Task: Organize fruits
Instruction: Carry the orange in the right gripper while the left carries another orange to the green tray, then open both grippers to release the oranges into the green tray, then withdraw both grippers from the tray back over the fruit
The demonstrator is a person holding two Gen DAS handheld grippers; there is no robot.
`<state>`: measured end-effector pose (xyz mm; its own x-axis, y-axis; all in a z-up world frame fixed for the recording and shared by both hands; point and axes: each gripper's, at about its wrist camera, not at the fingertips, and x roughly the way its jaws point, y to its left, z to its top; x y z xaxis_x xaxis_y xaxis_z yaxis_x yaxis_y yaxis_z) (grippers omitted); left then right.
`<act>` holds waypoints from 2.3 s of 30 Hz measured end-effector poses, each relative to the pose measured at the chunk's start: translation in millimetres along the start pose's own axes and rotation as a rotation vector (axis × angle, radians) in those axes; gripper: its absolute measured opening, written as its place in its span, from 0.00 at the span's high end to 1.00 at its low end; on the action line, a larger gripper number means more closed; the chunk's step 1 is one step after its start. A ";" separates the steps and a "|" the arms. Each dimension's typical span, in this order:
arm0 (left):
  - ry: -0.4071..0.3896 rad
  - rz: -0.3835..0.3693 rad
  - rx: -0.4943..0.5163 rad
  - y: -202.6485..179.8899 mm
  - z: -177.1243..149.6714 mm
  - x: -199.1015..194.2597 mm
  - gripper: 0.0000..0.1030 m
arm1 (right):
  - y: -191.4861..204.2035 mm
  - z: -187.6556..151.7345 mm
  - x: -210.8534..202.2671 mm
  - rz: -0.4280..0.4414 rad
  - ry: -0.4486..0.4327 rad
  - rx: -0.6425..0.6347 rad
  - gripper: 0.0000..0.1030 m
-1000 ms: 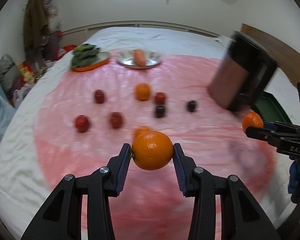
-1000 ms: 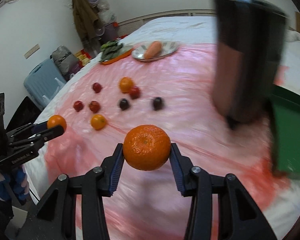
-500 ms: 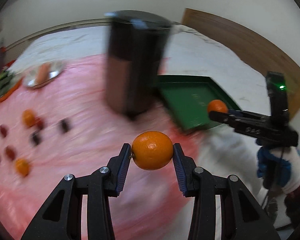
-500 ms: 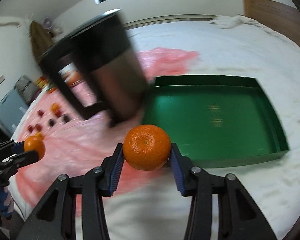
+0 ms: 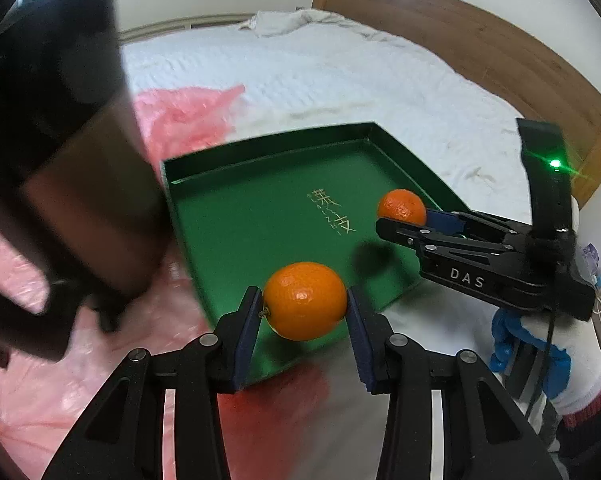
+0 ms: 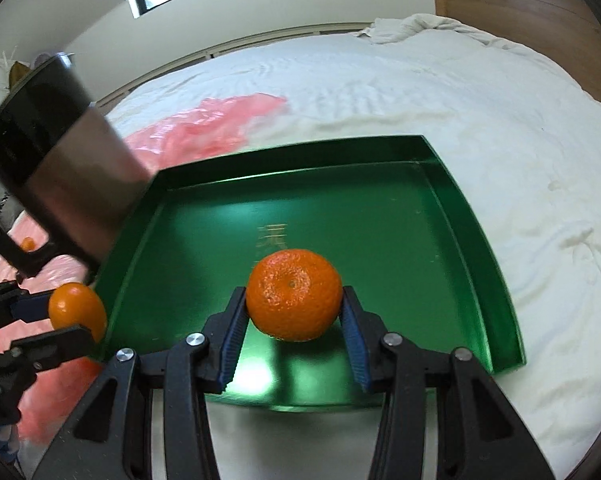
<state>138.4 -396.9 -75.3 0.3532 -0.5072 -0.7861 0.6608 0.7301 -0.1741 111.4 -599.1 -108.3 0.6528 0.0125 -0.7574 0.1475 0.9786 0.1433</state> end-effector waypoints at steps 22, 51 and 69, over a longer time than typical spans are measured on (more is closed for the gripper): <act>0.096 0.101 0.020 -5.8 4.4 51.1 0.55 | 0.8 -1.3 14.5 -0.075 0.046 -0.035 0.14; -0.102 0.175 0.071 -17.5 -59.3 -110.5 0.49 | 82.0 -32.4 -115.5 -0.074 -0.101 -0.116 0.00; -0.145 0.299 -0.069 34.8 -121.8 -178.7 0.43 | 161.9 -72.3 -164.5 0.005 -0.111 -0.168 0.00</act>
<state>17.7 -225.1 -13.1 0.6180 -0.3224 -0.7170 0.4692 0.8830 0.0073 -25.8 -427.9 -6.6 0.7326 0.0038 -0.6806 0.0243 0.9992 0.0317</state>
